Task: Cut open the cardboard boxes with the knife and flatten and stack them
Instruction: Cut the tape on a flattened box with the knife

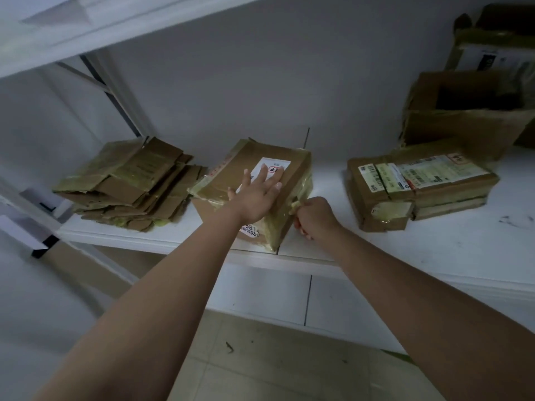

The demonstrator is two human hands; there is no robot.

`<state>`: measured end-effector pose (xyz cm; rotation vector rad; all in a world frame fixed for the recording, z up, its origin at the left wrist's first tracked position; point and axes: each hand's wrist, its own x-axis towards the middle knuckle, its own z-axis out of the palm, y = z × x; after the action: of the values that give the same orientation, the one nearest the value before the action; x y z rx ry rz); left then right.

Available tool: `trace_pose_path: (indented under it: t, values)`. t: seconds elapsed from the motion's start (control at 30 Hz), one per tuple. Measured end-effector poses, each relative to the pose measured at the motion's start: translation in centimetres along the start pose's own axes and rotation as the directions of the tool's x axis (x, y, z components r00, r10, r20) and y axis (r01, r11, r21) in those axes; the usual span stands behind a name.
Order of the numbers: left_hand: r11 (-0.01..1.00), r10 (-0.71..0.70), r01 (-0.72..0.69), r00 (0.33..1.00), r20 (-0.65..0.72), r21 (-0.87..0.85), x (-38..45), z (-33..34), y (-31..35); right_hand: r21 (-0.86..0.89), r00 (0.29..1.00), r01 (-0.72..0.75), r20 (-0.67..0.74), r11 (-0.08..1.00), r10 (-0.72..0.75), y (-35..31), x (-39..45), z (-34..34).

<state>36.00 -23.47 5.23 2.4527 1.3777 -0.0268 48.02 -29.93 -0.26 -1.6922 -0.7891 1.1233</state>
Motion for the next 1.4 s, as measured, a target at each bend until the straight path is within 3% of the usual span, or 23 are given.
trace_pose_path:
  t: [0.27,0.43,0.57,0.7,0.97,1.2,1.4]
  values:
    - [1.0,-0.016,0.016,1.0,0.01,0.0,-0.7,0.0,0.5,0.111,0.989,-0.081,0.129,0.991,0.066,0.7,-5.6,0.0]
    - [0.931,0.033,0.012,0.992,0.119,-0.365,-1.9,-1.7,0.4,0.031,0.998,-0.041,0.042,0.999,0.04,0.1,-4.5,-0.4]
    - [0.993,0.117,-0.116,0.988,0.104,-0.017,-2.4,-0.9,-0.3,0.003,1.0,-0.002,0.005,1.0,0.002,0.5,-4.1,-0.5]
    - [0.982,0.162,-0.167,0.985,0.058,0.09,-2.0,0.3,-0.7,-0.059,0.998,0.055,-0.028,0.997,-0.056,1.9,-4.5,0.6]
    - [0.984,0.138,-0.142,0.99,0.041,0.111,-2.1,0.4,-0.1,-0.148,0.993,0.052,0.112,0.988,-0.036,1.5,-6.8,-1.8]
    - [0.985,0.165,-0.173,0.968,0.191,0.025,-3.0,-2.3,-1.0,-0.122,0.997,0.052,0.07,0.991,-0.043,0.5,-6.4,-1.8]
    - [0.974,0.171,-0.179,0.983,0.067,0.142,-2.7,-0.8,-0.8,-0.075,0.999,0.036,-0.003,0.997,-0.036,0.9,-5.3,-1.4]
